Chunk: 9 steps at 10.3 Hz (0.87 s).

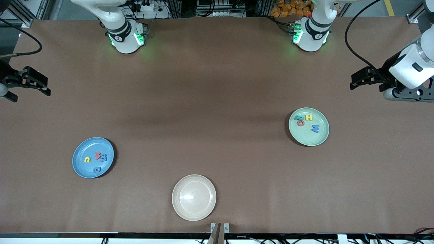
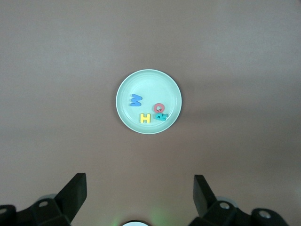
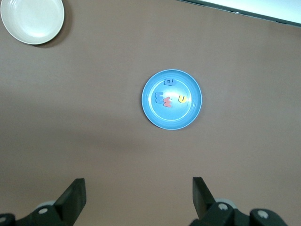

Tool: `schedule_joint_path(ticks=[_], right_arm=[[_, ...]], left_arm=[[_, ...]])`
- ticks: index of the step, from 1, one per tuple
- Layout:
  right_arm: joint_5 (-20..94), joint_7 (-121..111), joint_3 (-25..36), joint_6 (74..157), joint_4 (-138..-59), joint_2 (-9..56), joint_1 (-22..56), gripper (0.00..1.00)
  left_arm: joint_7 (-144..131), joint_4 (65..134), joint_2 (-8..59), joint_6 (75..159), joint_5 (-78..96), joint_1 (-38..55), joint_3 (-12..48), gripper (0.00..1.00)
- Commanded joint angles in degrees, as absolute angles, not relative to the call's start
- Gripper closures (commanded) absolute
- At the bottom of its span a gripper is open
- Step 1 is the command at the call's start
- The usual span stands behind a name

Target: Sort upper and lower case letters into plates

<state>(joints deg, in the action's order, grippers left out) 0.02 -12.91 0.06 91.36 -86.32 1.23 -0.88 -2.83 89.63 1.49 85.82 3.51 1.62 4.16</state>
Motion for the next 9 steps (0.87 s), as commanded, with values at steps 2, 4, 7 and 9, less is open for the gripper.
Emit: schedule_joint_path(ticks=[2, 4, 7, 9], right_arm=[[-0.53, -10.30, 0.88, 89.83, -85.52, 1.06, -0.18, 0.00], [-0.26, -6.69, 0.70, 88.68, -85.34, 1.05, -0.18, 0.00], [-0.35, -6.59, 0.70, 88.51, -84.99, 1.06, -0.17, 0.00], [-0.44, -6.59, 0.88, 88.24, -84.99, 1.05, -0.18, 0.00]], left_arm=[[-3.43, 91.76, -0.44, 85.78, 2.29, 1.32, 4.48, 0.00], [-3.52, 93.95, -1.84, 87.26, 2.20, 1.32, 4.48, 0.00], [-3.08, 93.78, -1.76, 88.42, 0.89, 1.32, 4.48, 0.00], [-2.11, 93.69, -1.58, 92.00, -0.26, 1.32, 4.57, 0.00]])
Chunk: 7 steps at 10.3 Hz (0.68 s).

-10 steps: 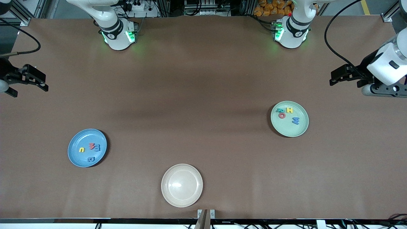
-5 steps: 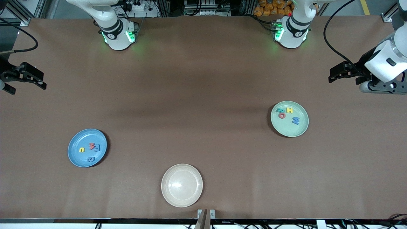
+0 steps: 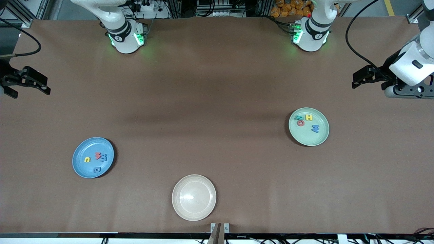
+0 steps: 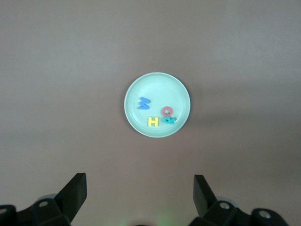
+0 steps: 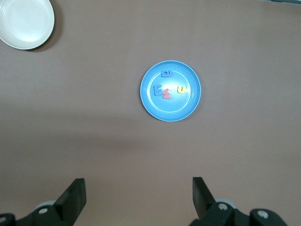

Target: Sort upper and lower case letters into plates

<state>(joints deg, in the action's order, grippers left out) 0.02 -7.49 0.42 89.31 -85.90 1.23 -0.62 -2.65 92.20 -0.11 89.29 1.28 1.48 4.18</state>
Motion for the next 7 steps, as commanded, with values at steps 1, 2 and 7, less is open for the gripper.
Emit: schedule_joint_path(ticks=[1, 2, 7], right_arm=[[-0.53, -6.77, 0.97, 88.24, -84.99, 1.05, -0.18, 0.00], [-0.53, -6.77, 0.97, 88.24, -84.99, 1.05, -0.18, 0.00], [-0.53, -6.94, 1.05, 88.15, -84.99, 1.05, -0.35, 0.00]], left_arm=[[-2.11, 93.52, -1.41, 93.59, -0.26, 1.49, 4.57, 0.00], [-2.11, 93.34, -1.23, 93.86, -0.35, 1.58, 4.48, 0.00], [-2.29, 93.25, -1.05, 93.96, -0.35, 1.49, 4.57, 0.00]])
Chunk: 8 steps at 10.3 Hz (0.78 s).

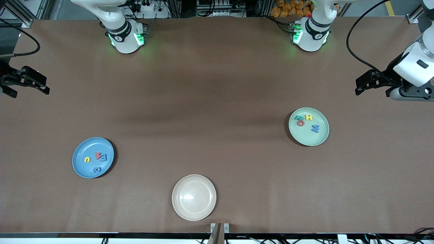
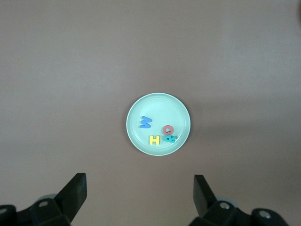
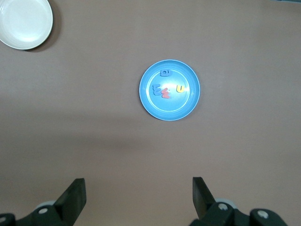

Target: Sort upper and lower case letters into plates

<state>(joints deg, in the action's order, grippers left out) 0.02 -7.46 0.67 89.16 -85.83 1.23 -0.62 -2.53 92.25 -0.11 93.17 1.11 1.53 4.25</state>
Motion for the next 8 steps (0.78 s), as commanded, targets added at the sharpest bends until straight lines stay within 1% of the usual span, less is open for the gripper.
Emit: schedule_joint_path(ticks=[1, 8], right_arm=[[-0.53, -7.03, 1.05, 88.15, -84.99, 1.05, -0.35, 0.00], [-0.53, -7.12, 1.05, 87.89, -84.99, 1.05, -0.44, 0.00]], left_arm=[[-2.29, 93.25, -1.05, 93.96, -0.35, 1.49, 4.57, 0.00], [-2.64, 93.25, -1.14, 93.87, -0.35, 1.58, 4.57, 0.00]])
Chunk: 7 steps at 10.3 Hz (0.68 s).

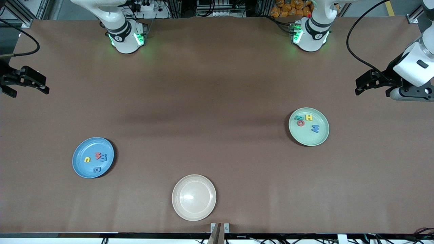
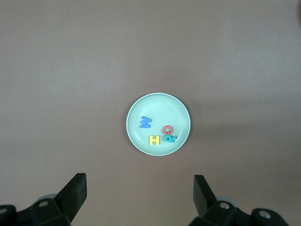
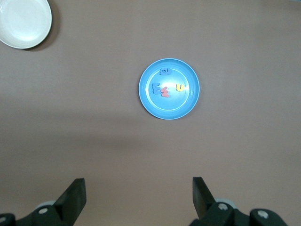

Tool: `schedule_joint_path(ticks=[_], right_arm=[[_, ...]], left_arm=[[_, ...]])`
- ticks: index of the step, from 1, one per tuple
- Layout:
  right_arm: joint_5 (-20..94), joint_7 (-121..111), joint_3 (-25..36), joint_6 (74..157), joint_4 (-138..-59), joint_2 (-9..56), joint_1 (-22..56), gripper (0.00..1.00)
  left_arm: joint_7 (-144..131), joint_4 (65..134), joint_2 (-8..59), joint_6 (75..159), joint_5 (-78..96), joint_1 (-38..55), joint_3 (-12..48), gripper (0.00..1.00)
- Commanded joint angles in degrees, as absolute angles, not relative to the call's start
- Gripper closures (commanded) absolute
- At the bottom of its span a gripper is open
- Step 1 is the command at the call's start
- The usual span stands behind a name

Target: Sort upper and lower case letters into plates

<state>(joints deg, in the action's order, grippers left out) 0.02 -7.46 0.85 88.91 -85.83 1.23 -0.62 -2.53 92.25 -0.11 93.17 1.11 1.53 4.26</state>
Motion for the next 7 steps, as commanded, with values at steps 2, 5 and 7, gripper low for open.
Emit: schedule_joint_path(ticks=[2, 5, 7], right_arm=[[-0.53, -7.12, 1.05, 87.89, -84.99, 1.05, -0.44, 0.00], [-0.70, -7.12, 0.97, 87.89, -84.99, 1.05, -0.35, 0.00], [-0.62, -6.77, 0.88, 87.89, -84.99, 1.05, -0.35, 0.00]], left_arm=[[-2.64, 93.25, -1.14, 93.87, -0.35, 1.58, 4.57, 0.00], [-2.64, 93.25, -1.14, 93.87, -0.35, 1.58, 4.57, 0.00], [-2.98, 92.73, -0.97, 93.87, -0.35, 1.93, 4.57, 0.00]])
